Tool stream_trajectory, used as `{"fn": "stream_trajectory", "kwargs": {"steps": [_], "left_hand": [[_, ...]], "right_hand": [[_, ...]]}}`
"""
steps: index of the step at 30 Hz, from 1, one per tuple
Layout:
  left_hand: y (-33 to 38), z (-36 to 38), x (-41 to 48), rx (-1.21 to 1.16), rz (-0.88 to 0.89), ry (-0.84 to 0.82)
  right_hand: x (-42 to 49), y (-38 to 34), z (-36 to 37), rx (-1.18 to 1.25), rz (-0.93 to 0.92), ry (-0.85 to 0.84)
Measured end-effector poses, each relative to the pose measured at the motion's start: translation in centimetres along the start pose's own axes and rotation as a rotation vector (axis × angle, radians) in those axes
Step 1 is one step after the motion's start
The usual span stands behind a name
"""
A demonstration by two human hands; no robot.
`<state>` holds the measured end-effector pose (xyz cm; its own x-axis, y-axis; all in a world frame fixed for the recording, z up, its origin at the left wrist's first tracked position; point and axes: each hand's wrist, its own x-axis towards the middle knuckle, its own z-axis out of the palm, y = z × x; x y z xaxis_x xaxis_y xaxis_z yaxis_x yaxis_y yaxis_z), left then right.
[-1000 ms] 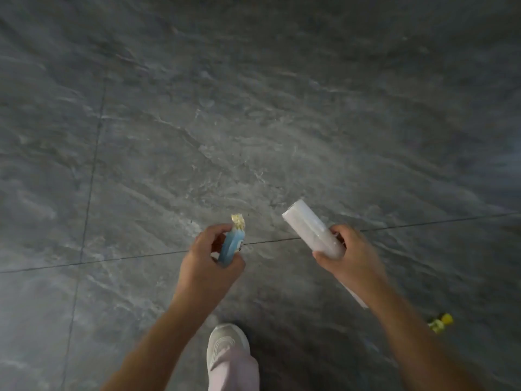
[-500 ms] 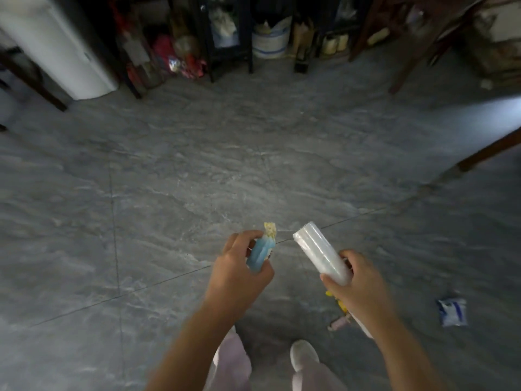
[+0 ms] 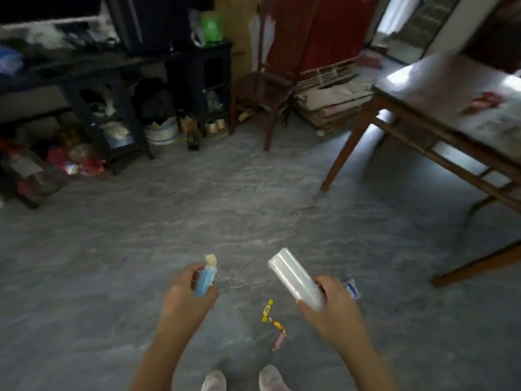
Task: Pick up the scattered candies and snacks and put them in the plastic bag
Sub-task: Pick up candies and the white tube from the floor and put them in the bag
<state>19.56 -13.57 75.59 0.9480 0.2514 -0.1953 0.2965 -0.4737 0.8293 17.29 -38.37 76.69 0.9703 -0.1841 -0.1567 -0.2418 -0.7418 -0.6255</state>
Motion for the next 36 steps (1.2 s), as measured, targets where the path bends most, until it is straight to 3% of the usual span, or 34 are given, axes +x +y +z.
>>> {"fn": "stream_trajectory", "kwargs": {"steps": [7,13,21,28,33,36], "left_hand": [[7.6,0.6,1.1,0.13,0.272,-0.186],[13.1,9.4,-5.1,0.113,0.542,-0.531],[19.7,24.1,-19.8,0.148,0.81,-0.941],[23.9,33.8,-30.6,0.179,0.944,-1.067],[26.2,39.2,-32.4,0.235,0.989,-1.141],[29.0,43.8,-31.5,0.229,0.957,-1.101]], "right_hand": [[-5.7,2.6,-5.3,0.023,0.136,0.305],[-11.7,7.3,-10.3,0.026,0.267,0.459],[-22.7,18.9,-18.8,0.005,0.498,0.598],[-31.3,28.9,-25.3,-0.013,0.7,0.686],[-30.4,33.4,-28.9,0.153,0.681,0.772],[-28.2,36.7,-31.4,0.157,0.673,0.774]]}}
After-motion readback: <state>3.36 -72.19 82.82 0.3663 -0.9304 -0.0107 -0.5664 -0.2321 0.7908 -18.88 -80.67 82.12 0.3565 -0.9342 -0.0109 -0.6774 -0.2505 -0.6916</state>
